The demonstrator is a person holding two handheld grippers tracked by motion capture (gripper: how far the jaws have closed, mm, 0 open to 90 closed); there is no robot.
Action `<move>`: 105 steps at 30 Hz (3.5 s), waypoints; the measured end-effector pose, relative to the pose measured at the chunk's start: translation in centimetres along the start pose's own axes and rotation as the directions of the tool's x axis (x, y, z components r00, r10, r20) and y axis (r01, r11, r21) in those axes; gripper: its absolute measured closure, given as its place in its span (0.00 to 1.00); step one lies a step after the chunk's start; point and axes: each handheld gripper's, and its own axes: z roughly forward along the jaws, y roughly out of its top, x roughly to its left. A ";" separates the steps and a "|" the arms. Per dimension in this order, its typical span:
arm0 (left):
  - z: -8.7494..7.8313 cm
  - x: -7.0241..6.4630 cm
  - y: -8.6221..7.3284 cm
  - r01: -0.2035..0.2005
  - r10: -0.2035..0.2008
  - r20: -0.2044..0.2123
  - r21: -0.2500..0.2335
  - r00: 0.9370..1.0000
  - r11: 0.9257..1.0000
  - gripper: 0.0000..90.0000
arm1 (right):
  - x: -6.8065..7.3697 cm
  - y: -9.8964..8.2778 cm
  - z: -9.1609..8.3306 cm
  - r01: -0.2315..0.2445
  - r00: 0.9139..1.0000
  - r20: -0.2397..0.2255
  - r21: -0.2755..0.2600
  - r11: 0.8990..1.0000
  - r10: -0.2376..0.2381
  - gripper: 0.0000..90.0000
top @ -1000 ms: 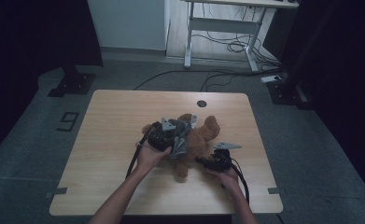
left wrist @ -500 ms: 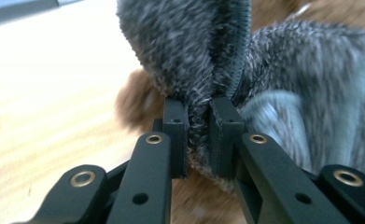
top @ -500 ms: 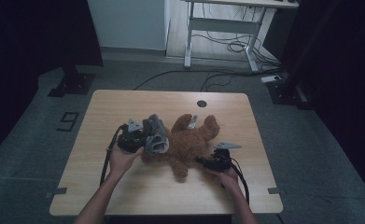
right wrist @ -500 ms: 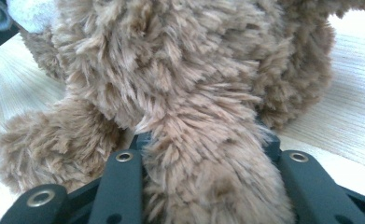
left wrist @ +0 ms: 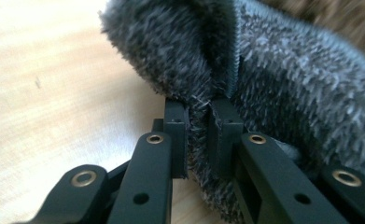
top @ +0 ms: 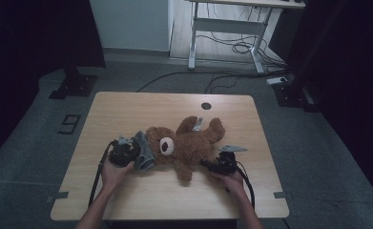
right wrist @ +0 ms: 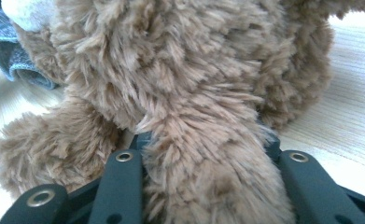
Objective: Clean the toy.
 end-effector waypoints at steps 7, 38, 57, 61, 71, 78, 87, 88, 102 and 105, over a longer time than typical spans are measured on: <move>-4.0 -1.6 4.0 -0.048 0.051 0.024 -0.137 0.998 0.989 0.88 | 0.0 0.0 0.0 -0.003 1.000 0.009 -0.001 1.000 0.003 0.66; 1.1 -7.8 10.8 -0.146 0.151 0.102 -0.055 0.983 0.988 0.87 | 0.0 0.1 -0.1 0.016 1.000 0.011 0.012 1.000 -0.016 0.62; 0.1 -8.6 6.5 -0.139 0.156 0.115 -0.142 0.981 0.980 0.88 | 0.4 1.7 -3.7 0.011 1.000 0.013 -0.088 0.996 -0.009 0.27; -0.5 -8.8 5.5 -0.145 0.165 0.120 -0.160 0.979 0.976 0.88 | 1.3 2.6 -3.0 -0.002 1.000 -0.002 -0.117 0.993 0.001 0.22; -1.4 -9.3 3.6 -0.155 0.182 0.135 -0.192 0.974 0.969 0.88 | 2.0 2.7 -0.8 -0.008 1.000 -0.017 -0.089 0.996 0.006 0.19; -1.9 -9.2 2.5 -0.128 0.164 0.177 -0.202 0.970 0.971 0.88 | 1.9 2.0 -0.6 0.015 0.999 -0.036 -0.074 0.997 -0.017 0.45; -2.9 -9.3 2.2 -0.109 0.156 0.207 -0.223 0.966 0.969 0.88 | 1.7 1.4 -0.9 0.062 0.996 -0.064 -0.094 0.994 -0.068 0.60; -3.1 -9.3 2.5 -0.112 0.159 0.208 -0.223 0.965 0.968 0.88 | 1.7 1.4 -0.9 0.065 0.995 -0.066 -0.101 0.993 -0.072 0.61; -3.3 -11.3 8.5 -0.136 0.188 0.216 -0.232 0.958 0.963 0.88 | 2.1 1.2 -1.1 0.138 0.989 -0.031 -0.115 0.984 -0.142 0.65; -1.6 -11.9 9.3 -0.135 0.173 0.224 -0.176 0.959 0.975 0.88 | 2.1 1.2 -1.2 0.150 0.988 -0.025 -0.113 0.982 -0.154 0.65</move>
